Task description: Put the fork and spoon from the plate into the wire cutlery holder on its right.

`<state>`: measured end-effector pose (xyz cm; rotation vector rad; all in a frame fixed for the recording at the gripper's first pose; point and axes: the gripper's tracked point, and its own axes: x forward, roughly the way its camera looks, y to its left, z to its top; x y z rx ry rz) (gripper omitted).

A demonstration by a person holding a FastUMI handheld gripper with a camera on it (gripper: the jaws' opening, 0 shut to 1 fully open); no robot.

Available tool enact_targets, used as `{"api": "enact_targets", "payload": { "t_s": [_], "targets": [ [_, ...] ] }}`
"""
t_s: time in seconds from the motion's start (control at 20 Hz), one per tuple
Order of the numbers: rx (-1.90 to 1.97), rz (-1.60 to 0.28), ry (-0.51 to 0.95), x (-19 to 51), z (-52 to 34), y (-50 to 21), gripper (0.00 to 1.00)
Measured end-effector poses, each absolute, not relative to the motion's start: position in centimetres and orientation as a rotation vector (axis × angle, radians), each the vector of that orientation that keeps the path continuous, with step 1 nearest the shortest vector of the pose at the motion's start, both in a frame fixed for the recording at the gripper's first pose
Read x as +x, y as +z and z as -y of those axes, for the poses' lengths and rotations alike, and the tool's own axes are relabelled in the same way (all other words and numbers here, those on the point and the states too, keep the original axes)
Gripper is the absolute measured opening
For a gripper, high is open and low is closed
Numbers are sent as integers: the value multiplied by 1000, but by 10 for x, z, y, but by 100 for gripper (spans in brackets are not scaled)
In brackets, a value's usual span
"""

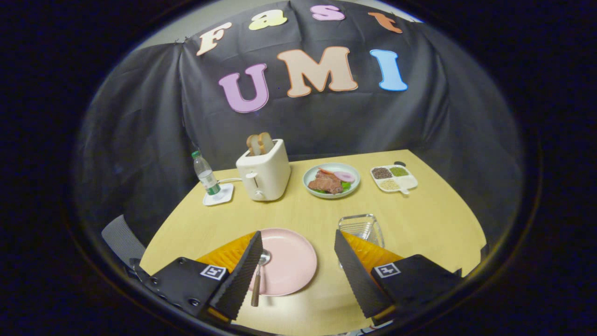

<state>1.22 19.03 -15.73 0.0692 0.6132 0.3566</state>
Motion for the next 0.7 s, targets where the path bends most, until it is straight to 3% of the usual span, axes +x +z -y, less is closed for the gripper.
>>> {"api": "enact_targets", "payload": {
  "t_s": [0.7],
  "targets": [
    [-55, -728, 472, -36, -245, -254, 99]
  ]
}}
